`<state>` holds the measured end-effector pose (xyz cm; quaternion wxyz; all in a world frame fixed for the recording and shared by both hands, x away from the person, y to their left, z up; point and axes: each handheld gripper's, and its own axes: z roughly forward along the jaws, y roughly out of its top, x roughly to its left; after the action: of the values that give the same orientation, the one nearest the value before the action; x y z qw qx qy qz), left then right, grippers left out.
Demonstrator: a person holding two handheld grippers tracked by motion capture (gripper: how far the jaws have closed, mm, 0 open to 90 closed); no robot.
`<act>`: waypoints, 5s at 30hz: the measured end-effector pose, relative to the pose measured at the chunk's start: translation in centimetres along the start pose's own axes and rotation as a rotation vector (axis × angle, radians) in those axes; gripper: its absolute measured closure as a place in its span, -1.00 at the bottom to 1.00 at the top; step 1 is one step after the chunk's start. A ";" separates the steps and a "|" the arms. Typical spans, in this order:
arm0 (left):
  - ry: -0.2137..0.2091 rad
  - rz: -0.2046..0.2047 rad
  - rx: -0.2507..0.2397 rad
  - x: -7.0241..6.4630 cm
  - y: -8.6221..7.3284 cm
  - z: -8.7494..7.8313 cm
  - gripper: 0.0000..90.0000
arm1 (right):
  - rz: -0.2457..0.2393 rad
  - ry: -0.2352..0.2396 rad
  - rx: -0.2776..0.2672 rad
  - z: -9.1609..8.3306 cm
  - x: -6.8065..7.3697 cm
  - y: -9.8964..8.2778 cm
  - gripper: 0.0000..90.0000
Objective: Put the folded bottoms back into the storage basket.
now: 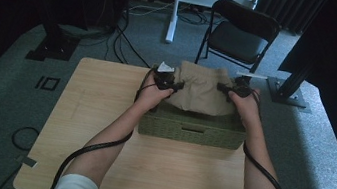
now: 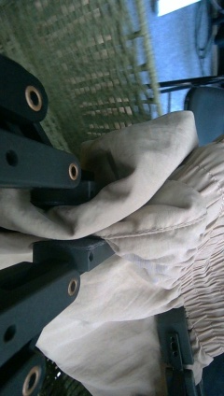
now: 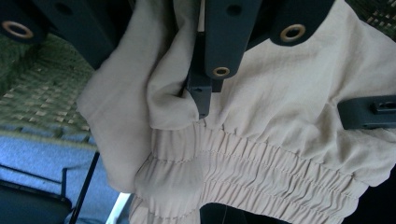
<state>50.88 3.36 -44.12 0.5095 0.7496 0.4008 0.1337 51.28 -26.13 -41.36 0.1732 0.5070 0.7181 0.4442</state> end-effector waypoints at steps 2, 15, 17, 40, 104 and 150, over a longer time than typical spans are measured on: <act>0.003 -0.013 0.004 0.2 -0.4 0.4 0.73 | 0.005 0.002 -0.001 0.3 -0.2 -0.2 0.73; 0.028 -0.081 0.152 1.5 -3.0 3.2 0.72 | 0.100 0.022 0.092 4.1 -1.9 -3.7 0.73; 0.039 -0.075 0.174 1.4 -3.2 3.6 0.72 | 0.115 0.015 0.114 4.6 -2.2 -4.1 0.73; 0.099 -0.034 0.348 1.4 -5.1 5.1 0.55 | -0.002 -0.074 0.245 7.3 -1.9 -5.8 0.56; 0.063 0.063 0.063 -2.3 0.2 -4.5 -0.56 | -0.051 -0.055 0.013 -1.8 2.1 -2.1 -0.64; -0.091 0.263 0.058 -9.5 -6.9 -11.5 -0.57 | -0.241 0.150 -0.025 -8.1 8.5 -10.4 -0.69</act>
<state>34.58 5.01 -43.02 0.4836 0.8153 0.2790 0.1535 36.05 -23.31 -43.68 0.1774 0.3803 0.7792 0.4656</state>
